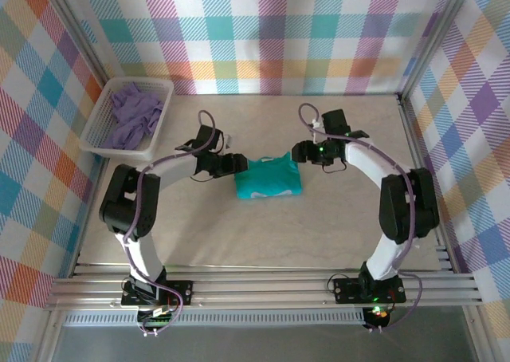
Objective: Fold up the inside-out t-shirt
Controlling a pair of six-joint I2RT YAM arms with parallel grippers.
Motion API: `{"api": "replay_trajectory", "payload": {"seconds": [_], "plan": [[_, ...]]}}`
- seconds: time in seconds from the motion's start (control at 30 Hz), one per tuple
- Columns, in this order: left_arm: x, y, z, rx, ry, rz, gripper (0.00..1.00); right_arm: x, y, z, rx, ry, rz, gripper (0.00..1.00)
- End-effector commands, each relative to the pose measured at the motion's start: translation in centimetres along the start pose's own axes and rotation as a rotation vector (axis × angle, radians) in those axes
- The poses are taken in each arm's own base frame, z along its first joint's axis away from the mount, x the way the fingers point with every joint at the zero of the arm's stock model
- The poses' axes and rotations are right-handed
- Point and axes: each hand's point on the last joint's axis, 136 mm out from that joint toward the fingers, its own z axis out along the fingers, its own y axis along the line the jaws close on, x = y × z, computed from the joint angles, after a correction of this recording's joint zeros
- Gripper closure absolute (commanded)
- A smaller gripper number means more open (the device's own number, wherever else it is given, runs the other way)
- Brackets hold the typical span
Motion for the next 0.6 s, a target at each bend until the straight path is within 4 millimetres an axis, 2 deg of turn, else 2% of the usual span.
{"api": "replay_trajectory", "payload": {"seconds": [0.0, 0.23, 0.37, 0.43, 0.57], "plan": [[1.2, 1.6, -2.4, -0.093, -0.010, 0.026, 0.27, 3.0, -0.4, 1.7, -0.040, 0.084, 0.083, 0.27], [2.5, 1.6, -5.5, -0.110, -0.056, 0.024, 0.25, 3.5, 0.0, 5.7, -0.087, 0.162, 0.122, 0.22], [3.3, 1.6, -6.6, -0.106, -0.069, 0.024, 0.25, 4.7, 1.3, 7.8, -0.120, 0.205, 0.112, 0.23], [3.5, 1.7, -6.8, -0.109, -0.067, 0.024, 0.25, 5.3, 1.7, 8.8, -0.135, 0.227, 0.121, 0.26], [4.0, 1.9, -6.9, -0.115, -0.056, 0.024, 0.25, 5.3, 3.2, 9.4, -0.199, 0.227, 0.125, 0.40]]}}
